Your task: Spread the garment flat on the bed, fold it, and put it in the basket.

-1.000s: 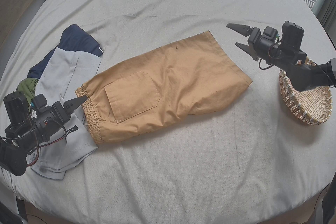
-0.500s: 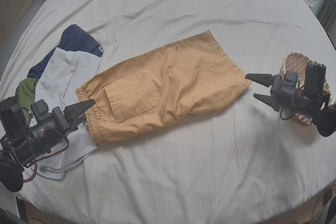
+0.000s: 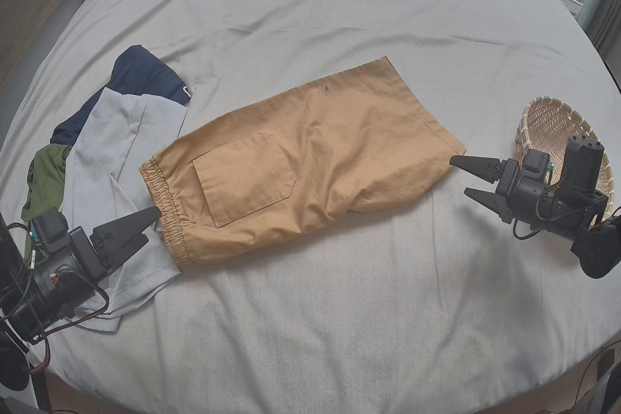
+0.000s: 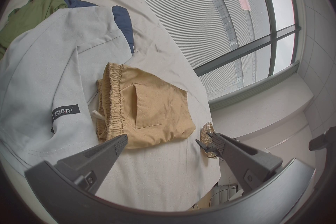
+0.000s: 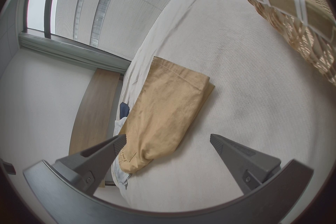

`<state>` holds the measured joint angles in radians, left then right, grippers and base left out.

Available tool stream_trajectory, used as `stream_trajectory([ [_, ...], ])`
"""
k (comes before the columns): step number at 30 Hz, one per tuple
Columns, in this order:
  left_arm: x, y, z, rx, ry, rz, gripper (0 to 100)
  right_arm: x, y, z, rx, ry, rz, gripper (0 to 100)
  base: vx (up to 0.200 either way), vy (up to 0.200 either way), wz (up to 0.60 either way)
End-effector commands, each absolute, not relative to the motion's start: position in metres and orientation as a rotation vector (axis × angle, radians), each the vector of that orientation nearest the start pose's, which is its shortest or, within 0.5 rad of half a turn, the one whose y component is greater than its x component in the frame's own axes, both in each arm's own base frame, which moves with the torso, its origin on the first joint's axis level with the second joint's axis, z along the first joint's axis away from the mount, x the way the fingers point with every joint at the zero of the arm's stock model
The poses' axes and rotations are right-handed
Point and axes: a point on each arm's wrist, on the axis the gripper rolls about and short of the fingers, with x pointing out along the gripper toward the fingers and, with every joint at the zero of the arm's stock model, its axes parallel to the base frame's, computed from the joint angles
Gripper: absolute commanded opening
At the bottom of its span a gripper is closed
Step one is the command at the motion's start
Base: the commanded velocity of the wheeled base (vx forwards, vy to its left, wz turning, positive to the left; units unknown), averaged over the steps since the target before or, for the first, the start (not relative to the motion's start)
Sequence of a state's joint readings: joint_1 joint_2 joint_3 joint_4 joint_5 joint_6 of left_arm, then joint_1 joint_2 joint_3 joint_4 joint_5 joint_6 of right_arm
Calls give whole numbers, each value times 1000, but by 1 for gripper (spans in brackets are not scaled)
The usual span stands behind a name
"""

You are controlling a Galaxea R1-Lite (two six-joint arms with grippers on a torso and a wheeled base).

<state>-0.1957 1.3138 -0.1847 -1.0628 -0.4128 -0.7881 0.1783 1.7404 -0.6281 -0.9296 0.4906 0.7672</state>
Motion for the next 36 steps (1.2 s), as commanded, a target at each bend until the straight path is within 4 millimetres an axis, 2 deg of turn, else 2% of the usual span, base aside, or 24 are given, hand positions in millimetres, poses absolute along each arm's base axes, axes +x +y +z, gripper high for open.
stream_trajectory([
  [1, 151, -39, 163, -765, 262, -564, 100, 312, 71, 132, 766, 465, 541, 100, 0, 0, 0],
  [7, 148, -39, 158, -765, 275, -557, 100, 325, 83, 128, 761, 463, 546, 100, 0, 0, 0],
  [12, 148, -38, 158, -765, 276, -555, 100, 346, 99, 121, 752, 463, 572, 100, 0, 0, 0],
  [18, 148, -39, 158, -765, 273, -555, 100, 383, 121, 108, 749, 429, 567, 100, 0, 0, 0],
  [22, 149, -39, 160, -764, 267, -558, 100, 403, 129, 101, 763, 360, 560, 100, 0, 0, 0],
  [26, 151, -40, 161, -765, 266, -562, 100, 412, 131, 98, 811, 290, 588, 100, 0, 0, 0],
  [31, 152, -40, 160, -766, 275, -559, 100, 413, 129, 96, 817, 237, 586, 100, 0, 0, 0],
  [32, 151, -40, 159, -765, 277, -558, 100, 412, 129, 95, 819, 220, 575, 0, 0, 0, 0],
  [36, 153, -40, 157, -766, 286, -554, 100, 404, 125, 93, 819, 181, 571, 0, 0, 0, 0],
])
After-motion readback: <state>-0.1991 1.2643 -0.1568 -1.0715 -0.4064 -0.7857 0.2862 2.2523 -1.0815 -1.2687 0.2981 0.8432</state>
